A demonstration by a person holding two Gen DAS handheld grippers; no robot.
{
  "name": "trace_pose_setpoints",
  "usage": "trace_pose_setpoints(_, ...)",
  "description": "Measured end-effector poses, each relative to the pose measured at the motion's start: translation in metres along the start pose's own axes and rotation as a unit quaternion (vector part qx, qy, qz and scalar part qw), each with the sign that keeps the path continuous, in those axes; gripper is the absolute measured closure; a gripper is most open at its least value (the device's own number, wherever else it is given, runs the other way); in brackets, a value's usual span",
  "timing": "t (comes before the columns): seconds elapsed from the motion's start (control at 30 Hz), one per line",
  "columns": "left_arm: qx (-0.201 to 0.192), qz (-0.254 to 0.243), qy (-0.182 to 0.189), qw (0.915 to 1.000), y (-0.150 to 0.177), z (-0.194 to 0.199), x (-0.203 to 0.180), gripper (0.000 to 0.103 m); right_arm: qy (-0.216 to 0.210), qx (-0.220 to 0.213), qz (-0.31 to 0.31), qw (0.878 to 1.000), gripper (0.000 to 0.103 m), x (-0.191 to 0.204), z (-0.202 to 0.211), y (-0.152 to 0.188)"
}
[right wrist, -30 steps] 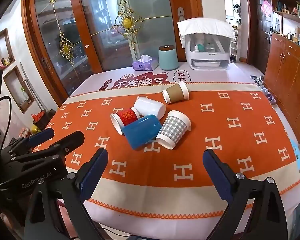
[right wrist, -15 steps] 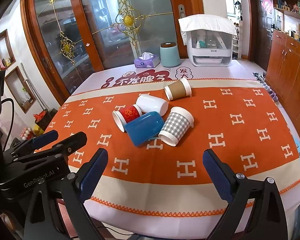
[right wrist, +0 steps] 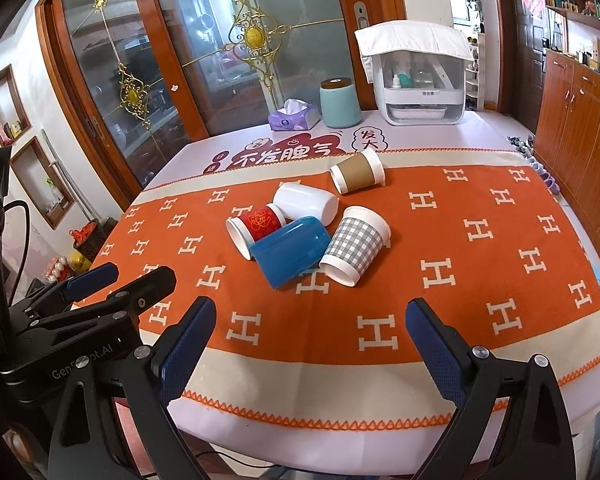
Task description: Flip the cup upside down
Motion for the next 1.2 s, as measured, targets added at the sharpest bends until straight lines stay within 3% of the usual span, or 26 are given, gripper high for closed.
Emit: trace_pose_setpoints(1.2, 0.005, 0.000, -0.003, 1.0000, 0.0083, -0.0015, 0.0019, 0.024, 0.000, 0.002, 0.000, 1.000, 0.006, -0.0010, -0.0022, 0.0005)
Point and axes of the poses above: each gripper's, at about its wrist camera, not at the fingertips, and z roughly against the way its jaws point, x to its left, y to its underside, the point moved 5 cm from there along -z, roughly the way its jaws point, and after that the axes turned 8 degrees about -x, right-handed, at the moved point
